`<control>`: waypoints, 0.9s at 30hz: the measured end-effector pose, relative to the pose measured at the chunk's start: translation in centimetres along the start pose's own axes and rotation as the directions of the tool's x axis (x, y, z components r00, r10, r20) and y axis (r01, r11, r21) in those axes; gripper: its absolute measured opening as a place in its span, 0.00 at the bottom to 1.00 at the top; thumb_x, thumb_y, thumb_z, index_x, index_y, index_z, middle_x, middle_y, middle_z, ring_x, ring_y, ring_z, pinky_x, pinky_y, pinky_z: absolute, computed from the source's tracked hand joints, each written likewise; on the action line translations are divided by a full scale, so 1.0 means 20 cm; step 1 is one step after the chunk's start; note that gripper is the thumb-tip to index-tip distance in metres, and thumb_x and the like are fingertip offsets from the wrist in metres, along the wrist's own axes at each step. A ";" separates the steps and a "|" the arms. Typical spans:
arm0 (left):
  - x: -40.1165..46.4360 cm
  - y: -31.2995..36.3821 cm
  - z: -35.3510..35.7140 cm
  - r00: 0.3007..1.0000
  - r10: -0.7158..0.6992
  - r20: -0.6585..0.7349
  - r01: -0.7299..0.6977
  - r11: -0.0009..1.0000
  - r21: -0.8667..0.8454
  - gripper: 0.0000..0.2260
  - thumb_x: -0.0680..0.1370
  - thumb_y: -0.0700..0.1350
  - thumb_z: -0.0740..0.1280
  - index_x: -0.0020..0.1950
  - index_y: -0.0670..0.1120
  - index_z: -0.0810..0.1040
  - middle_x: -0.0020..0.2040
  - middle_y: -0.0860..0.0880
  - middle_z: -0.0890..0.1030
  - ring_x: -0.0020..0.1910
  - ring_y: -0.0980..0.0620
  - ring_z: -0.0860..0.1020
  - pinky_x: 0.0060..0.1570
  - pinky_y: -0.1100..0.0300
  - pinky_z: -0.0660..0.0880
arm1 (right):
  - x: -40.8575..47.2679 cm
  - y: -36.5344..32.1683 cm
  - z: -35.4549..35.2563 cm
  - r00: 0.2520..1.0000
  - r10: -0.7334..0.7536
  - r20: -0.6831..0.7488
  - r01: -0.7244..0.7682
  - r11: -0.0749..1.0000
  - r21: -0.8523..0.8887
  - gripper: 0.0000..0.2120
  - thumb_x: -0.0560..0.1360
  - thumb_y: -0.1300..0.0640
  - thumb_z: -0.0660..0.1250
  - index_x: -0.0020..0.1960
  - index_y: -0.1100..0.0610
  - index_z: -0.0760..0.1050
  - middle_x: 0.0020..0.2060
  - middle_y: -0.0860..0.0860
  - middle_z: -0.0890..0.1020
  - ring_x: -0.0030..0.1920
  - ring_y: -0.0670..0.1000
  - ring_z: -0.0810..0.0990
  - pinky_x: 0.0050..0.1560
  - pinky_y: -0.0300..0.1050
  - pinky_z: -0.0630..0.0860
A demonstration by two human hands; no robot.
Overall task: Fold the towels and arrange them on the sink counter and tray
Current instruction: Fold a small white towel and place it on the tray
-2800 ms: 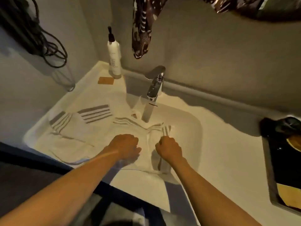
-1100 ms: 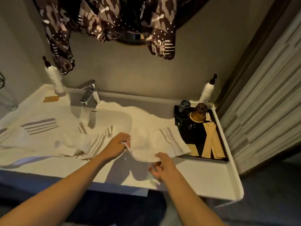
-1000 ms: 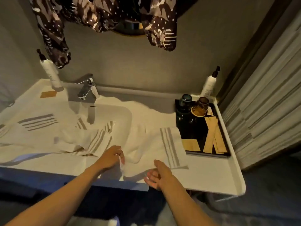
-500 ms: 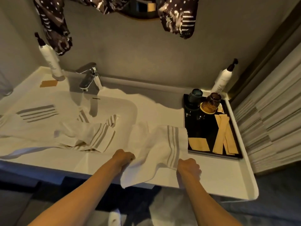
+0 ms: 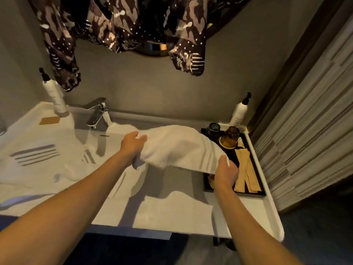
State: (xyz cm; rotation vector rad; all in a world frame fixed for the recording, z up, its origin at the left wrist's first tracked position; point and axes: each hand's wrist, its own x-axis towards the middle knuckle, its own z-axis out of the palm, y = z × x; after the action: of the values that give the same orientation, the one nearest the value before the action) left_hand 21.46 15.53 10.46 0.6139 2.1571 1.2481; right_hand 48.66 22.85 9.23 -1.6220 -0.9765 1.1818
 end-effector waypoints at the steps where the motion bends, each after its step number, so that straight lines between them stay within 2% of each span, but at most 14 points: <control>1: -0.04 -0.11 0.00 0.999 -0.040 0.023 0.038 0.996 0.075 0.18 0.71 0.53 0.69 0.54 0.42 0.82 0.55 0.41 0.83 0.56 0.40 0.80 0.58 0.46 0.77 | -0.03 0.13 -0.05 0.997 0.061 -0.039 -0.064 0.995 -0.071 0.15 0.76 0.49 0.62 0.49 0.59 0.79 0.50 0.59 0.81 0.53 0.63 0.79 0.55 0.62 0.78; 4: -0.20 -0.44 -0.01 0.983 -0.172 0.064 0.151 0.957 0.247 0.11 0.76 0.46 0.69 0.54 0.41 0.78 0.54 0.41 0.80 0.54 0.42 0.78 0.52 0.54 0.73 | -0.09 0.50 -0.17 0.951 0.300 -0.075 -0.309 0.905 -0.291 0.26 0.76 0.44 0.63 0.62 0.65 0.77 0.58 0.64 0.80 0.56 0.66 0.78 0.58 0.57 0.77; 6: -0.27 -0.66 -0.01 0.954 -0.286 0.087 0.245 0.915 0.321 0.15 0.78 0.45 0.68 0.63 0.41 0.72 0.58 0.40 0.79 0.53 0.41 0.77 0.50 0.53 0.73 | -0.14 0.64 -0.22 0.910 0.414 -0.034 -0.386 0.813 -0.435 0.30 0.70 0.39 0.62 0.55 0.64 0.80 0.50 0.62 0.83 0.49 0.65 0.81 0.50 0.55 0.81; 9: -0.30 -0.85 -0.01 0.948 -0.305 0.089 0.236 0.865 0.443 0.18 0.79 0.44 0.65 0.67 0.42 0.68 0.51 0.41 0.79 0.46 0.43 0.78 0.41 0.52 0.73 | -0.17 0.64 -0.24 0.857 0.515 -0.015 -0.470 0.768 -0.435 0.19 0.73 0.48 0.63 0.42 0.65 0.78 0.36 0.62 0.83 0.34 0.60 0.82 0.31 0.46 0.79; 12: -0.28 -0.85 -0.02 0.941 -0.315 0.122 0.162 0.739 0.654 0.22 0.79 0.43 0.65 0.68 0.38 0.63 0.48 0.44 0.78 0.39 0.49 0.74 0.33 0.57 0.69 | -0.17 0.59 -0.24 0.802 0.597 0.014 -0.566 0.769 -0.297 0.12 0.74 0.57 0.63 0.44 0.67 0.77 0.33 0.61 0.81 0.28 0.56 0.77 0.24 0.40 0.73; 13: -0.25 -0.84 -0.04 0.924 -0.337 0.182 0.111 0.690 0.715 0.22 0.78 0.43 0.66 0.68 0.36 0.64 0.44 0.46 0.78 0.36 0.51 0.73 0.30 0.60 0.68 | -0.17 0.58 -0.24 0.766 0.640 0.060 -0.616 0.758 -0.216 0.11 0.73 0.59 0.63 0.44 0.68 0.77 0.30 0.60 0.79 0.25 0.55 0.74 0.22 0.38 0.70; 15: -0.20 -0.75 -0.10 0.859 -0.440 0.261 0.090 0.632 0.769 0.08 0.78 0.43 0.67 0.49 0.38 0.73 0.35 0.49 0.73 0.30 0.54 0.70 0.27 0.63 0.67 | -0.16 0.50 -0.26 0.679 0.712 0.177 -0.707 0.699 -0.101 0.07 0.72 0.62 0.62 0.39 0.66 0.74 0.22 0.58 0.76 0.18 0.51 0.70 0.20 0.34 0.67; 16: -0.18 -0.68 -0.13 0.832 -0.490 0.259 0.128 0.625 0.770 0.09 0.78 0.43 0.67 0.41 0.42 0.72 0.34 0.49 0.72 0.30 0.54 0.70 0.27 0.63 0.68 | -0.14 0.46 -0.26 0.646 0.732 0.217 -0.740 0.670 -0.057 0.07 0.72 0.62 0.62 0.36 0.63 0.72 0.20 0.56 0.74 0.16 0.50 0.70 0.21 0.35 0.67; 18: -0.13 -0.60 -0.20 0.745 -0.600 0.291 0.336 0.715 0.613 0.07 0.80 0.43 0.66 0.43 0.42 0.74 0.38 0.47 0.74 0.33 0.52 0.72 0.31 0.61 0.71 | -0.08 0.33 -0.22 0.630 0.728 0.270 -0.754 0.657 -0.014 0.08 0.73 0.61 0.63 0.35 0.61 0.72 0.18 0.53 0.75 0.15 0.48 0.72 0.22 0.35 0.70; 20: -0.07 -0.56 -0.22 0.680 -0.637 0.364 0.609 0.766 0.205 0.06 0.80 0.40 0.65 0.52 0.38 0.76 0.41 0.44 0.76 0.35 0.49 0.75 0.34 0.58 0.74 | 0.00 0.22 -0.13 0.669 0.672 0.318 -0.725 0.685 0.078 0.08 0.75 0.60 0.62 0.38 0.61 0.74 0.20 0.53 0.78 0.17 0.48 0.75 0.21 0.35 0.73; 21: -0.04 -0.56 -0.21 0.675 -0.626 0.392 0.695 0.717 -0.053 0.06 0.81 0.40 0.65 0.53 0.38 0.76 0.42 0.42 0.77 0.36 0.48 0.77 0.34 0.56 0.76 | 0.05 0.19 -0.06 0.692 0.622 0.368 -0.705 0.692 0.156 0.09 0.77 0.59 0.62 0.40 0.62 0.74 0.23 0.55 0.80 0.20 0.49 0.78 0.23 0.37 0.75; 24: 0.01 -0.63 -0.11 0.741 -0.566 0.362 0.646 0.453 -0.614 0.11 0.84 0.48 0.58 0.57 0.41 0.75 0.50 0.39 0.80 0.41 0.43 0.80 0.39 0.47 0.81 | 0.13 0.22 0.12 0.752 0.489 0.443 -0.617 0.758 0.211 0.22 0.81 0.46 0.58 0.49 0.66 0.76 0.38 0.62 0.84 0.40 0.59 0.84 0.43 0.51 0.82; 26: 0.03 -0.70 -0.05 0.776 -0.598 0.198 0.557 0.504 -0.660 0.17 0.84 0.53 0.55 0.63 0.42 0.72 0.55 0.36 0.80 0.37 0.42 0.79 0.35 0.45 0.81 | 0.12 0.34 0.20 0.819 0.396 0.415 -0.420 0.907 -0.037 0.22 0.81 0.46 0.59 0.44 0.64 0.76 0.34 0.58 0.82 0.37 0.58 0.81 0.41 0.52 0.79; 27: 0.03 -0.73 -0.02 0.790 -0.608 0.085 0.520 0.590 -0.617 0.19 0.84 0.54 0.55 0.66 0.42 0.70 0.58 0.35 0.79 0.36 0.43 0.79 0.35 0.47 0.81 | 0.11 0.41 0.21 0.862 0.272 0.428 -0.195 0.957 -0.216 0.19 0.80 0.49 0.61 0.39 0.62 0.75 0.31 0.54 0.81 0.33 0.55 0.79 0.36 0.47 0.76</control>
State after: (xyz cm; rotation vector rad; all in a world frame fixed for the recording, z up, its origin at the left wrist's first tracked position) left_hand 19.23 8.89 -2.32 -0.4381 1.6494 1.5054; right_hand 45.83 23.31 0.21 -1.6631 -1.2190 1.7439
